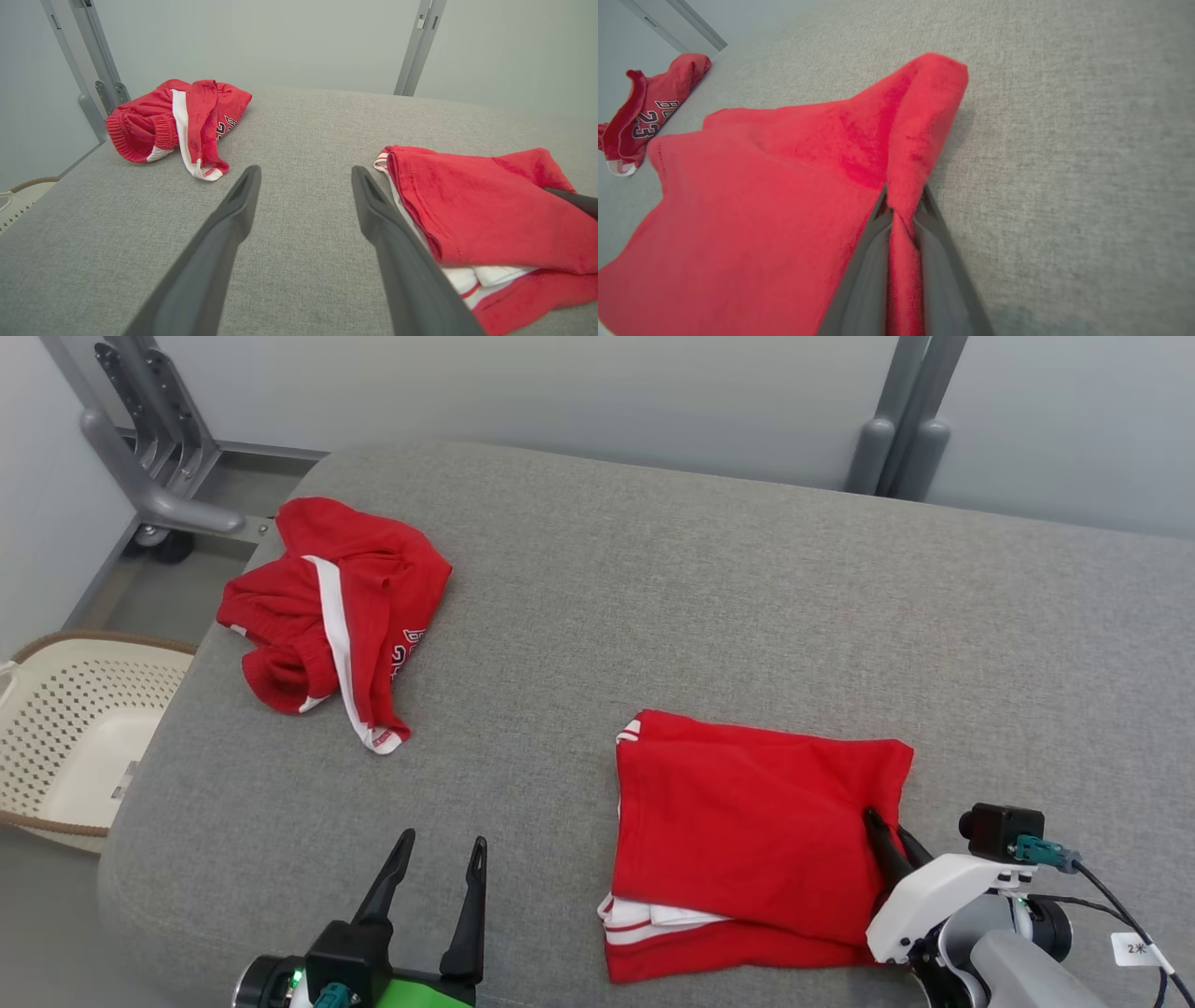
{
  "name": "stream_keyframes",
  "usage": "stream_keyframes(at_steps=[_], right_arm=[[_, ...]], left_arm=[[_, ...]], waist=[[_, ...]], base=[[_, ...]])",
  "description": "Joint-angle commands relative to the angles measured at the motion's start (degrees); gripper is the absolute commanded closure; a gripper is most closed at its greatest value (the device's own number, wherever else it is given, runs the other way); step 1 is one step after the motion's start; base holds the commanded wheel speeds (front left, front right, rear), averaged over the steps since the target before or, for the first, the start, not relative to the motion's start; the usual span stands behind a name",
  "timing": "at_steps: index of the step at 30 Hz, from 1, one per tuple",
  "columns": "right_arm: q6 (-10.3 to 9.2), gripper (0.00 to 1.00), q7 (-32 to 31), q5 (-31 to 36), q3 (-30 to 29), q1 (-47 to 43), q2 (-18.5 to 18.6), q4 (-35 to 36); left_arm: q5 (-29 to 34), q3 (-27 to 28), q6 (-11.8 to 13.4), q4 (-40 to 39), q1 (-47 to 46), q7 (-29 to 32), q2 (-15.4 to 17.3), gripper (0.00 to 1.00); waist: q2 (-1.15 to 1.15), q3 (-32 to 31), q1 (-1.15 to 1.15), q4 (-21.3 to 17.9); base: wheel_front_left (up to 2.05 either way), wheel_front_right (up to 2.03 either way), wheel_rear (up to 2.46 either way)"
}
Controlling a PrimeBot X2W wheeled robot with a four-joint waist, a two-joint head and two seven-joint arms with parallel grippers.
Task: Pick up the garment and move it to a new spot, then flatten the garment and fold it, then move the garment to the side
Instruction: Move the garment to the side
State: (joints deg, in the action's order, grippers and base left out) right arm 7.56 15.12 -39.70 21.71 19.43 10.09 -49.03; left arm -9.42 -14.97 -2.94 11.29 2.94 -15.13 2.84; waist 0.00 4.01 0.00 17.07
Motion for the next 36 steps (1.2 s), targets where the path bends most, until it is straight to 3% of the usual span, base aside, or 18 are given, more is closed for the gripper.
stream_keyframes(at_steps=[1, 12, 29, 32, 36], right_arm=[[-0.14, 1.0, -0.1, 0.2, -0.3, 0.2, 0.6, -0.1], [-0.13, 1.0, 0.1, 3.4, -2.5, -0.4, -1.0, 1.8], [-0.12, 1.0, 0.1, 4.1, -1.3, 2.7, -3.0, 3.4], [-0.12, 1.0, 0.1, 3.8, -1.1, 3.1, -3.3, 3.8], [-0.12, 1.0, 0.1, 3.6, -1.3, 3.3, -3.4, 4.3]], left_arm=[[0.6, 0.3, 0.4, 0.0, -0.1, 0.0, 0.1, 0.0], [0.9, 1.7, 0.0, -0.2, 0.6, 0.0, 0.1, 0.0], [1.8, 2.6, 0.1, -2.0, -3.1, 0.0, 0.1, 0.0], [2.8, 2.9, -0.2, -2.6, -4.4, 0.0, 0.1, 0.0], [3.3, 2.8, -0.5, -3.0, -5.5, 0.0, 0.1, 0.0]], waist=[[0.0, -0.8, 0.0, -1.2], [0.0, -3.4, 0.0, -13.1], [0.0, 0.0, 0.0, -34.2], [0.0, 1.4, 0.0, -37.2], [0.0, 2.8, 0.0, -38.3]], base=[[0.0, 0.0, 0.0], [0.0, 0.0, 0.0], [0.0, 0.0, 0.0], [0.0, 0.0, 0.0], [0.0, 0.0, 0.0]])
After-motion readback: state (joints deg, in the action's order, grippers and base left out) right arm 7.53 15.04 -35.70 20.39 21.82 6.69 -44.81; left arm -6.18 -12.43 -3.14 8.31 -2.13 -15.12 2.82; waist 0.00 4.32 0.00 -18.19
